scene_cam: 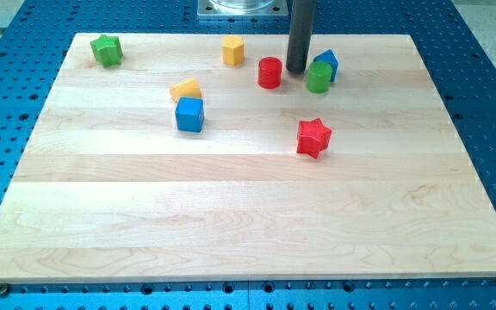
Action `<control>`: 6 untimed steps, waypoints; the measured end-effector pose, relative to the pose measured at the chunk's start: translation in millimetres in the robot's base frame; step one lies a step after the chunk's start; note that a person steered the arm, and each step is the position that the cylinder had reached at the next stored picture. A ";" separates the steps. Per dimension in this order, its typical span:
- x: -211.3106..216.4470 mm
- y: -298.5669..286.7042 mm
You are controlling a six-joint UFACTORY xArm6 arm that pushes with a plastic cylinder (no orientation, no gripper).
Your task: Push the triangle into the red circle
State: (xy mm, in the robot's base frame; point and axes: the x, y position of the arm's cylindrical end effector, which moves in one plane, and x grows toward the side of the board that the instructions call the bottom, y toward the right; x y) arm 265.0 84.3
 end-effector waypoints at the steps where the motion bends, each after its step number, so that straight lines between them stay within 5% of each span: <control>1: -17.2 38.7; 2: -5.5 100.1; 5: 24.2 -11.4; 6: 71.2 -55.1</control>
